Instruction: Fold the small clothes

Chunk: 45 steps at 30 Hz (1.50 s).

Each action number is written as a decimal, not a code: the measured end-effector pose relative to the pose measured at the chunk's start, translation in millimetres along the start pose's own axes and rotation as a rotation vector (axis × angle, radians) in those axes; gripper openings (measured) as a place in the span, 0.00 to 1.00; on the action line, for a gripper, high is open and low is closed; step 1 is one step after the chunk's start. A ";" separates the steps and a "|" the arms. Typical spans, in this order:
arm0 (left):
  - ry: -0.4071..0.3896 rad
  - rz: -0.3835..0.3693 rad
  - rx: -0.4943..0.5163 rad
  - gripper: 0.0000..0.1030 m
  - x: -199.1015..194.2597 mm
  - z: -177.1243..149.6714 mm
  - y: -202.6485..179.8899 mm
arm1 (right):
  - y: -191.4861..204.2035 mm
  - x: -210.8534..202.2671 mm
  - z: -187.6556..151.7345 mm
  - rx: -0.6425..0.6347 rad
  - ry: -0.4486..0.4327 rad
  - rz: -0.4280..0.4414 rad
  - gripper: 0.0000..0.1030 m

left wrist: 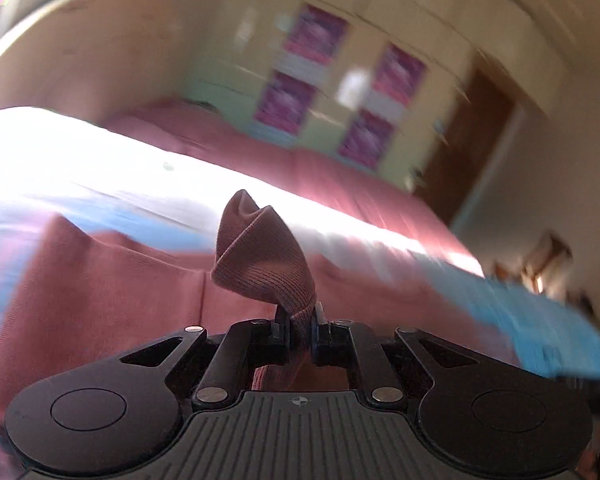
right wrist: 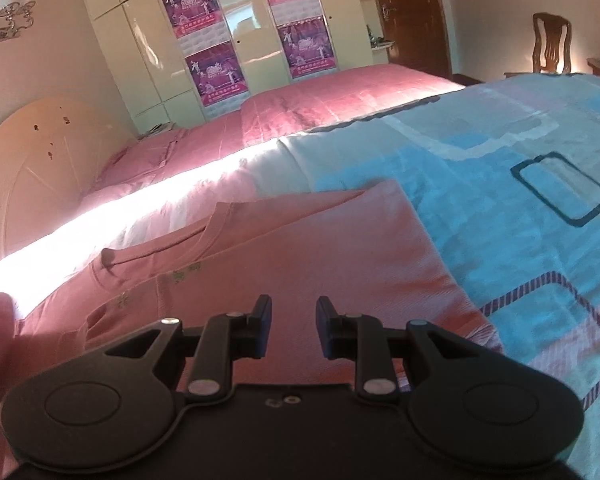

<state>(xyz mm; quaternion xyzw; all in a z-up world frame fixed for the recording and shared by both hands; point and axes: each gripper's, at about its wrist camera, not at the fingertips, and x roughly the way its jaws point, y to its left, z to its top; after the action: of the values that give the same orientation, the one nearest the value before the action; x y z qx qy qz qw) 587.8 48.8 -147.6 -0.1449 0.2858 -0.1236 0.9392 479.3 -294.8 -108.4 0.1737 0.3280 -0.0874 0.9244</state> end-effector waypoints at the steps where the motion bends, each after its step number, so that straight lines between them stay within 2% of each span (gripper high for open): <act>1: 0.032 -0.009 0.039 0.08 12.8 -4.2 -18.4 | -1.1 0.5 -0.6 0.007 0.005 0.007 0.24; 5: 0.164 -0.025 0.161 0.08 55.6 -27.9 -84.5 | -5.0 2.5 -2.1 0.036 0.031 0.053 0.27; 6: 0.200 -0.028 0.185 0.15 65.4 -33.0 -93.9 | -5.7 3.5 -1.8 0.050 0.042 0.080 0.31; 7: 0.223 -0.013 0.214 0.24 73.7 -38.6 -105.1 | -5.8 4.0 -1.4 0.062 0.050 0.102 0.35; 8: 0.204 -0.030 0.243 0.46 70.7 -42.3 -116.0 | -5.7 5.0 -0.8 0.075 0.057 0.128 0.51; 9: 0.190 -0.051 0.260 0.61 66.2 -41.5 -123.0 | -4.6 5.8 0.1 0.087 0.064 0.161 0.62; 10: 0.172 -0.053 0.270 0.64 58.8 -39.4 -127.5 | -3.2 5.8 0.5 0.090 0.064 0.186 0.61; 12: 0.137 0.006 0.314 0.69 40.4 -35.3 -130.6 | 3.9 7.7 0.6 0.079 0.070 0.249 0.46; 14: 0.097 0.041 0.299 0.69 15.7 -32.8 -108.8 | 12.5 14.5 -1.2 0.075 0.104 0.297 0.42; 16: 0.056 0.099 0.254 0.69 -20.7 -32.3 -74.4 | 21.7 25.1 -5.2 0.082 0.152 0.339 0.41; 19: 0.022 0.229 0.214 0.69 -66.6 -43.8 -26.3 | 34.8 37.9 -11.3 0.088 0.220 0.398 0.41; 21: 0.054 0.301 0.202 0.69 -80.4 -48.6 6.0 | 41.7 44.1 -15.4 0.108 0.258 0.435 0.37; 23: 0.094 0.348 0.168 0.69 -83.6 -55.0 30.8 | 49.2 49.6 -19.8 0.123 0.289 0.445 0.36; 25: 0.128 0.354 0.146 0.69 -78.9 -57.8 44.9 | 54.6 55.8 -23.8 0.146 0.313 0.454 0.34; 28: 0.121 0.349 0.140 0.69 -64.6 -56.1 47.9 | 63.6 63.6 -28.5 0.157 0.319 0.441 0.30; 29: 0.120 0.359 0.144 0.69 -57.0 -54.2 47.0 | 67.0 65.6 -29.2 0.148 0.316 0.433 0.27; 30: 0.123 0.366 0.146 0.69 -50.7 -51.6 46.7 | 71.3 66.8 -28.9 0.137 0.312 0.422 0.14; 31: 0.122 0.372 0.144 0.69 -42.7 -48.6 49.1 | 74.2 66.7 -27.8 0.118 0.307 0.422 0.07; 32: 0.122 0.372 0.142 0.68 -35.2 -44.7 46.5 | 81.0 65.0 -25.9 0.079 0.298 0.418 0.07; 33: 0.122 0.366 0.149 0.59 -32.3 -41.8 46.6 | 88.5 61.1 -23.2 0.027 0.279 0.406 0.07; 36: 0.121 0.367 0.160 0.50 -36.4 -49.6 49.4 | 102.9 31.7 -6.6 -0.100 0.149 0.404 0.06; 38: 0.117 0.369 0.155 0.46 -35.3 -49.3 53.9 | 94.6 8.7 6.1 -0.105 0.048 0.389 0.06; 40: 0.119 0.358 0.159 0.36 -35.0 -48.2 54.1 | 73.0 -8.2 15.0 -0.080 -0.022 0.343 0.06; 41: 0.124 0.342 0.162 0.30 -35.1 -47.0 53.6 | 63.0 -9.4 15.2 -0.091 -0.027 0.299 0.06; 42: 0.128 0.334 0.169 0.23 -33.7 -46.9 52.2 | 52.4 -3.9 12.7 -0.110 0.005 0.249 0.06; 44: 0.135 0.317 0.186 0.12 -32.5 -48.7 48.5 | 35.8 6.1 6.5 -0.081 0.065 0.230 0.06; 45: 0.137 0.313 0.195 0.09 -31.7 -49.0 46.1 | 30.4 7.8 2.7 -0.070 0.077 0.229 0.06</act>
<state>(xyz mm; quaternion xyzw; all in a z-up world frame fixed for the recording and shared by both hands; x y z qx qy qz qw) 541.1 91.6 -186.4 0.0015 0.3549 -0.0129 0.9348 495.3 -268.1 -103.4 0.1809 0.3444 0.0368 0.9205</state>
